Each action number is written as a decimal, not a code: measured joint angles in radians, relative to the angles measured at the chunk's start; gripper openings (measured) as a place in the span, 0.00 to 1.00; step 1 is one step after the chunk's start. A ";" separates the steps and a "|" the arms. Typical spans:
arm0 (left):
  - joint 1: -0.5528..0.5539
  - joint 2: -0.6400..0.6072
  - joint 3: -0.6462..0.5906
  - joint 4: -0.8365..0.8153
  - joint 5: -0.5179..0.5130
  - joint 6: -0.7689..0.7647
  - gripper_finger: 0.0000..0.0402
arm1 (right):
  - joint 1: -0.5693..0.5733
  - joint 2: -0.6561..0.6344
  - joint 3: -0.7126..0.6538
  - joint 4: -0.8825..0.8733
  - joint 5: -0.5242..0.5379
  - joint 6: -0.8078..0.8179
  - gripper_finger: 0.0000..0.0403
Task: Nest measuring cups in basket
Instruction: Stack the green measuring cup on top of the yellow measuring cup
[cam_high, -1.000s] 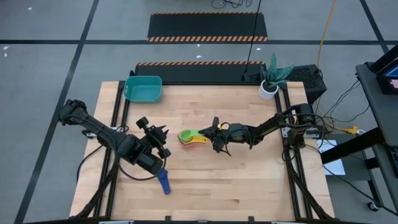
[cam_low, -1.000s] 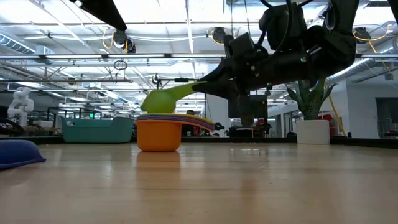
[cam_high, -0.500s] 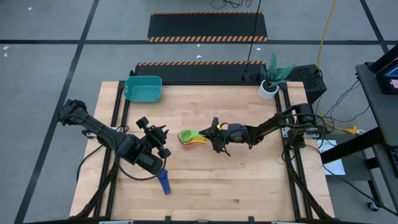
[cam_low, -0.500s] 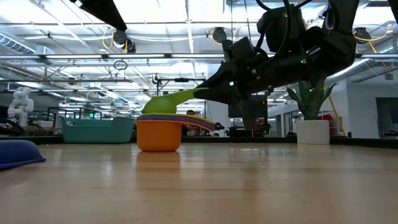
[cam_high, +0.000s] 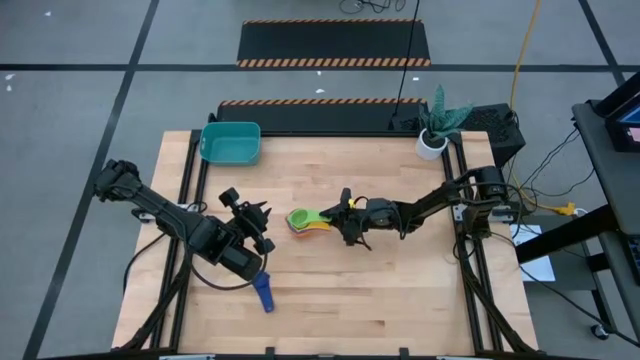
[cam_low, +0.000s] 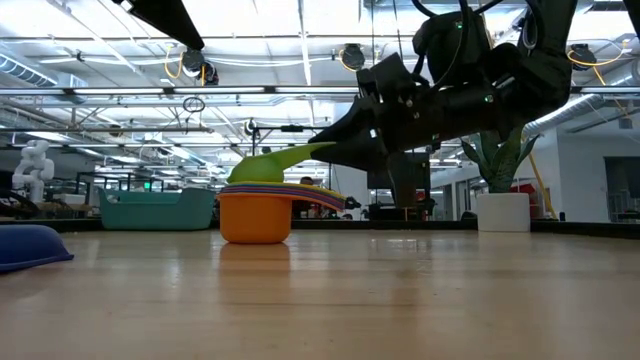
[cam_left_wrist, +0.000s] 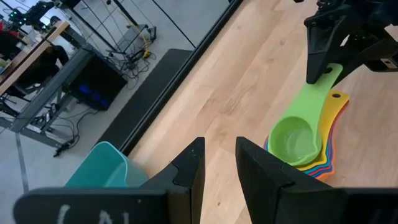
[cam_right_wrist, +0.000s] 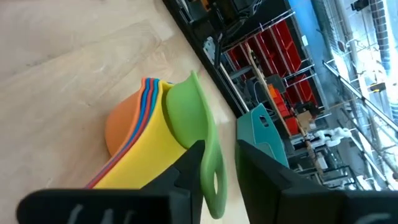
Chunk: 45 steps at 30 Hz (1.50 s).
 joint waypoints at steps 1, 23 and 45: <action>0.000 0.000 0.000 0.000 0.000 0.000 0.23 | -0.001 0.000 0.000 0.000 0.000 0.005 0.20; 0.000 0.000 0.000 0.000 0.000 0.002 0.23 | -0.007 0.000 0.000 -0.026 -0.080 0.136 0.21; 0.000 0.000 0.000 0.000 0.000 0.002 0.23 | -0.028 -0.005 0.000 0.021 -0.058 0.293 0.34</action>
